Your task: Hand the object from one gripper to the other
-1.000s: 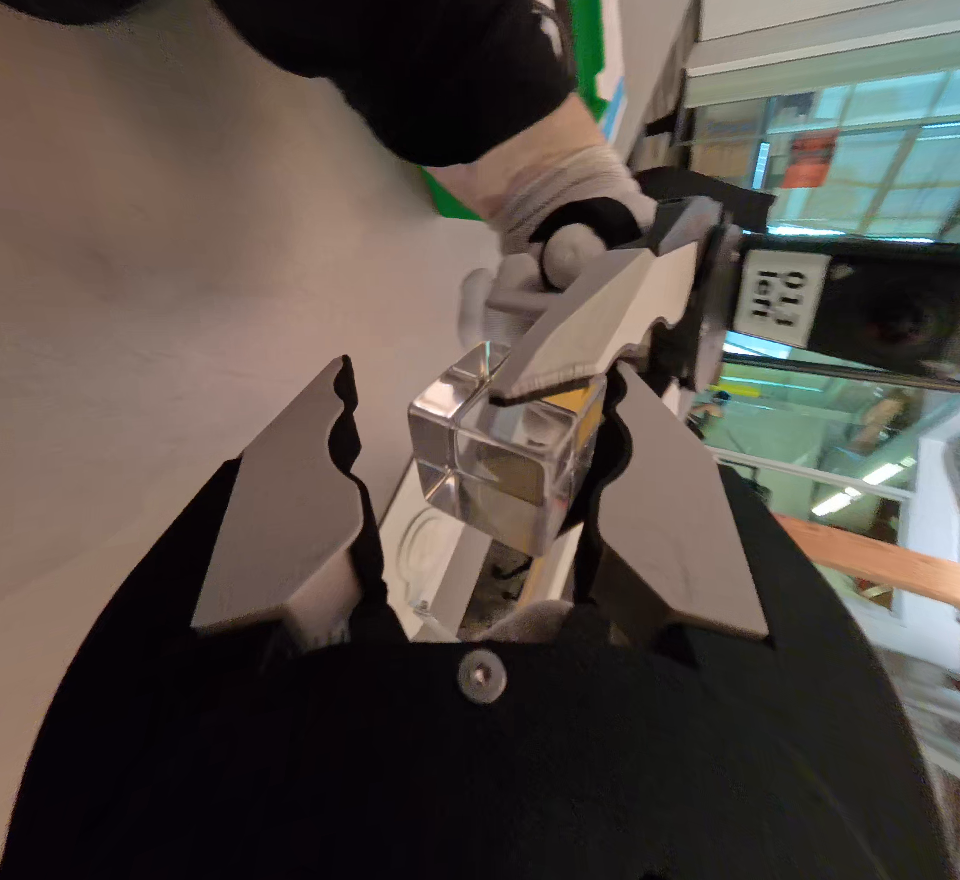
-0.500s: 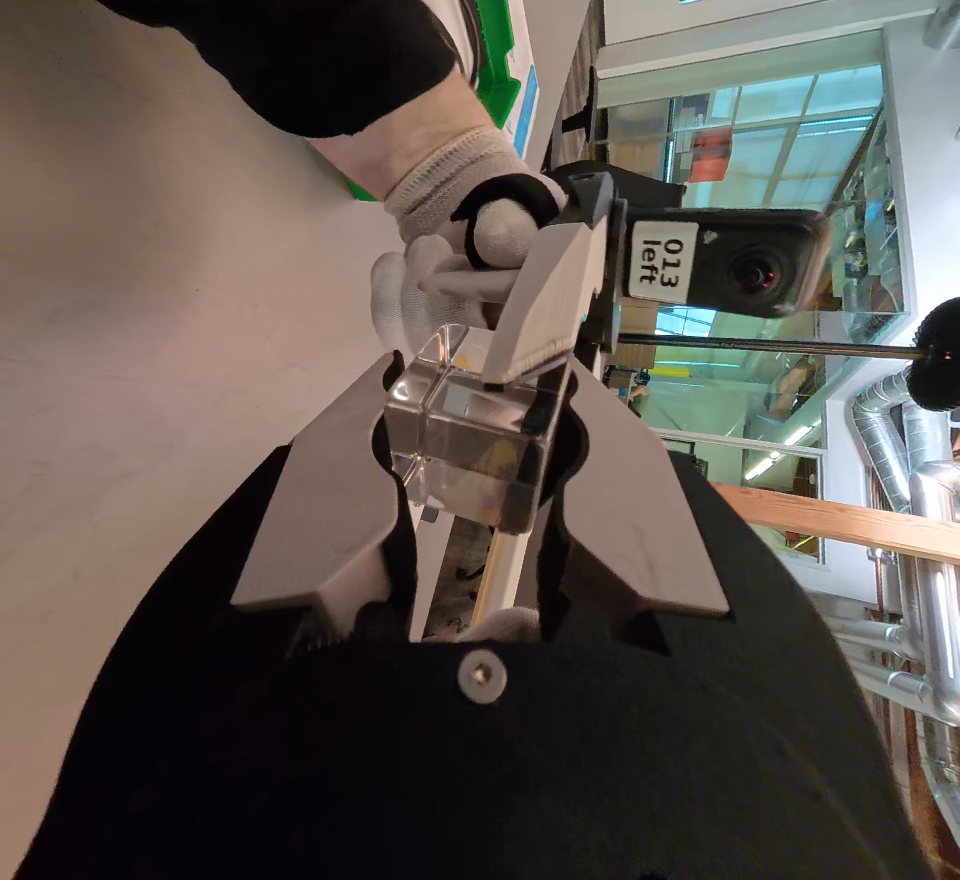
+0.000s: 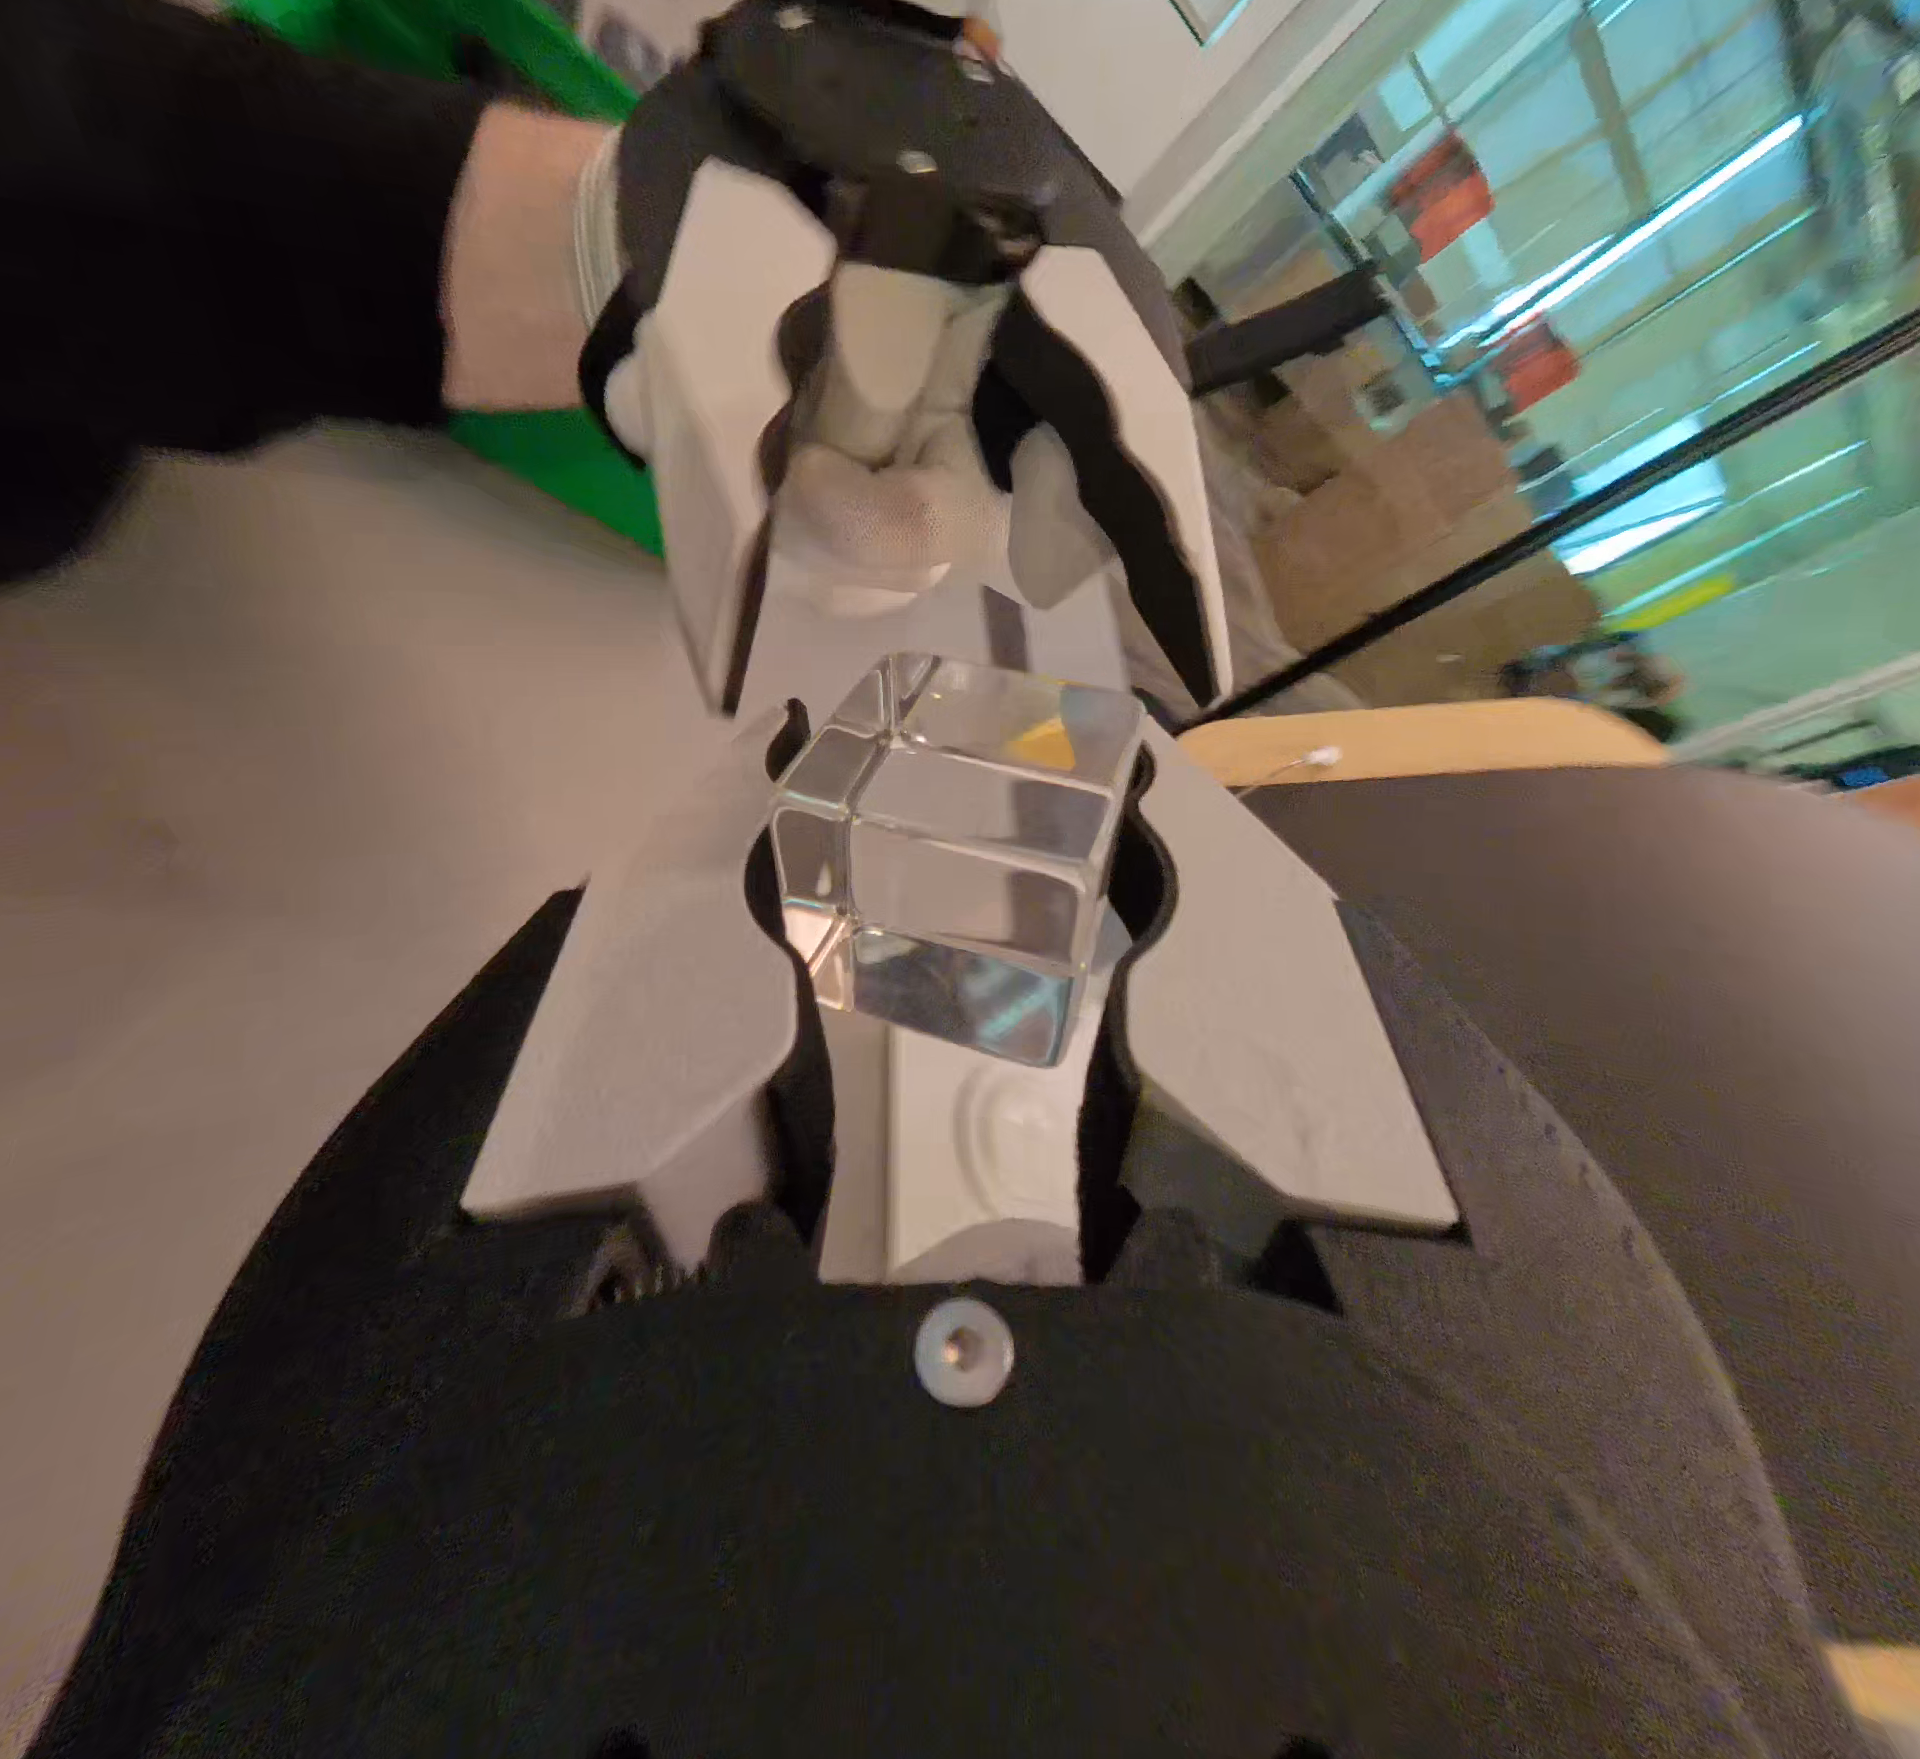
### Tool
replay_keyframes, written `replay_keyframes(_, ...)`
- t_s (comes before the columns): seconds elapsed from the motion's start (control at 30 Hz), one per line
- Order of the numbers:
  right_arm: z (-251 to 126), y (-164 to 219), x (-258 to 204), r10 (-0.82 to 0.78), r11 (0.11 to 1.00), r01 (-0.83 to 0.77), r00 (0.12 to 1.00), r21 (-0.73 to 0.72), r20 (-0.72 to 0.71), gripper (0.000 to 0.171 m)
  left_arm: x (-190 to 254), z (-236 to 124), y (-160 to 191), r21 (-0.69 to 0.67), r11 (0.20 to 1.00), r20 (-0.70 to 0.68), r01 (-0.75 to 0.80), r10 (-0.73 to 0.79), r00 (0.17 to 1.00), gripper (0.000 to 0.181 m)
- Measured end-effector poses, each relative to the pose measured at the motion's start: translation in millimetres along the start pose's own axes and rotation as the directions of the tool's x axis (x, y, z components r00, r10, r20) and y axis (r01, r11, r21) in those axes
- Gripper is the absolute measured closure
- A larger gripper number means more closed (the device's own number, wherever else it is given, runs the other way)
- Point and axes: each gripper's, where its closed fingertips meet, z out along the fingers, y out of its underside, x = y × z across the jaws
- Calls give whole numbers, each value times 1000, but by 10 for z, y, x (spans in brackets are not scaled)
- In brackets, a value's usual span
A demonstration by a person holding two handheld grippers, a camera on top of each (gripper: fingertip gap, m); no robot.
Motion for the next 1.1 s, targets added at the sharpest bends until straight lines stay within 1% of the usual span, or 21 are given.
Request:
replay_keyframes(0.03, -48, 9, 12, 75, 996, -76, 996, 40, 38, 116, -3, 47, 27, -55, 996, 38, -76, 78, 996, 97)
replay_keyframes(0.1, -142, 33, 44, 209, 970, -221, 971, 104, 112, 115, -20, 127, 28, -138, 969, 104, -205, 220, 970, 99)
replay_keyframes(0.13, -201, 5, 48, 275, 941, -301, 946, 152, 171, 115, -29, 167, 39, -186, 942, 130, -278, 304, 944, 99)
replay_keyframes(0.2, -309, -26, 115, 364, 877, -419, 898, 235, 246, 116, -9, 256, 45, -246, 894, 149, -373, 416, 897, 98)
replay_keyframes(0.27, -387, -19, 139, 441, 803, -534, 830, 263, 342, 115, -57, 331, 33, -300, 830, 195, -470, 535, 822, 97)
replay_keyframes(0.33, -404, 37, 171, 496, 748, -611, 775, 260, 392, 115, -149, 394, 7, -357, 761, 259, -542, 638, 725, 96)
replay_keyframes(0.4, -394, 73, 146, 531, 701, -672, 716, 239, 453, 116, -166, 484, 66, -406, 706, 262, -580, 698, 666, 93)
replay_keyframes(0.47, -369, 75, 123, 554, 659, -719, 662, 220, 504, 116, -178, 582, 132, -441, 667, 269, -600, 736, 621, 91)
replay_keyframes(0.53, -357, 43, 55, 546, 631, -748, 618, 207, 565, 116, -156, 674, 187, -452, 652, 270, -609, 751, 603, 92)
replay_keyframes(0.57, -338, 43, 17, 544, 624, -757, 599, 193, 588, 116, -161, 700, 198, -458, 642, 279, -615, 761, 586, 93)
replay_keyframes(0.63, -318, 24, -81, 518, 622, -763, 571, 178, 637, 116, -138, 746, 274, -470, 629, 258, -620, 769, 585, 100)
replay_keyframes(0.7, -266, 25, -147, 516, 616, -773, 541, 151, 664, 117, -152, 764, 283, -482, 607, 272, -632, 789, 551, 105)
replay_keyframes(0.77, -235, 35, -193, 514, 609, -782, 517, 134, 684, 118, -153, 764, 283, -475, 610, 281, -634, 788, 548, 108)
replay_keyframes(0.9, -258, 44, -252, 492, 587, -801, 469, 118, 733, 118, -113, 779, 324, -467, 591, 261, -658, 803, 536, 111)
replay_keyframes(0.97, -273, 51, -272, 482, 587, -802, 461, 116, 745, 118, -94, 787, 334, -462, 590, 253, -662, 803, 540, 113)
replay_keyframes(1.07, -276, 57, -291, 473, 588, -800, 458, 117, 753, 118, -63, 785, 333, -437, 621, 246, -651, 778, 577, 120)
replay_keyframes(1.1, -276, 43, -270, 468, 580, -804, 461, 132, 754, 118, -74, 779, 324, -438, 622, 254, -649, 779, 574, 120)
